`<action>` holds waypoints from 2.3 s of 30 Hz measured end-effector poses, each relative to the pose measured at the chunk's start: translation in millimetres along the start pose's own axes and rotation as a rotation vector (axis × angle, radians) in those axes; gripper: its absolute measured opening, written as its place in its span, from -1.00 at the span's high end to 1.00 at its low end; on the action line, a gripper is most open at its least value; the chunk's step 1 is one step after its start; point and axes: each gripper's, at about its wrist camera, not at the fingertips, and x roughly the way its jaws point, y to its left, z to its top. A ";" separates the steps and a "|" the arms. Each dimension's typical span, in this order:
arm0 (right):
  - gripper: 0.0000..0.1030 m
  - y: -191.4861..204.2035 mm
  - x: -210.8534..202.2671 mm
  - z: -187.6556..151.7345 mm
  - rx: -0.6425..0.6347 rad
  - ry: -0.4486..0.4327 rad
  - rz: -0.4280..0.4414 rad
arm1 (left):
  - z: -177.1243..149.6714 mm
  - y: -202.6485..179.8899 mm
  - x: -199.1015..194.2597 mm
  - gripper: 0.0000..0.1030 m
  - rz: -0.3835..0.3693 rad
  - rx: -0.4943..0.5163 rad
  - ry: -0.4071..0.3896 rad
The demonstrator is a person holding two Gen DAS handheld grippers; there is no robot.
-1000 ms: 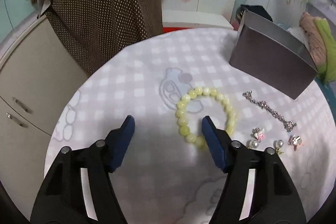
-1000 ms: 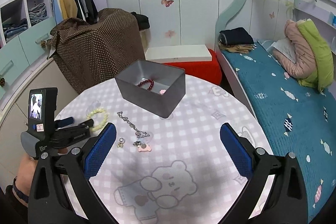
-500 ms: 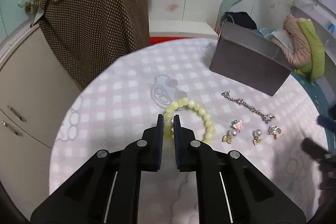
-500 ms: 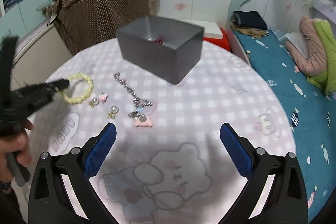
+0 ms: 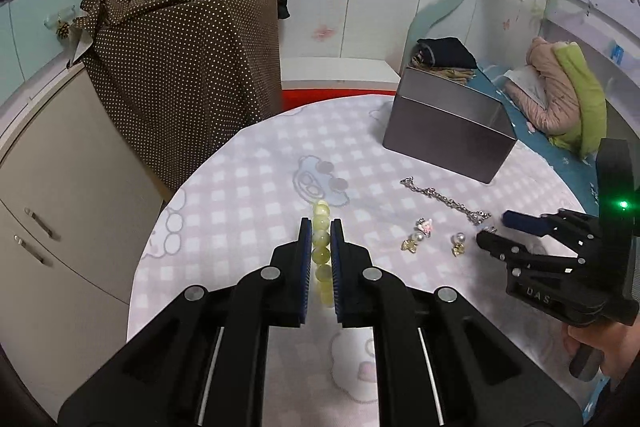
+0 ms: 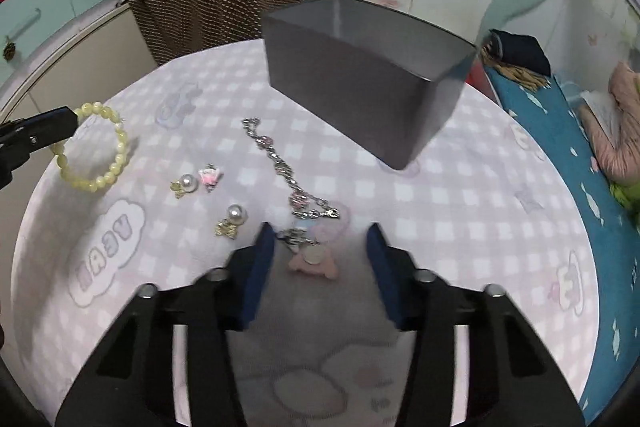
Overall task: Organize jewelry
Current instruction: 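Grasp a small charm beside the silver chain with the right gripper, then carry yellow bracelet and charm into the grey box and open both grippers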
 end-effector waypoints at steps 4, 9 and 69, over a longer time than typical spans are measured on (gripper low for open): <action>0.73 2.8 -2.7 -2.4 -0.026 0.000 0.012 | 0.5 -1.0 -0.6 0.82 -0.006 0.001 -0.001; 0.73 -7.4 -12.4 -7.8 0.038 -0.018 0.063 | 2.1 -3.2 -3.5 0.82 -0.012 0.003 -0.009; 0.72 -87.2 -34.9 137.6 0.173 -0.123 0.131 | 182.8 -109.9 84.5 0.81 -0.291 0.130 0.041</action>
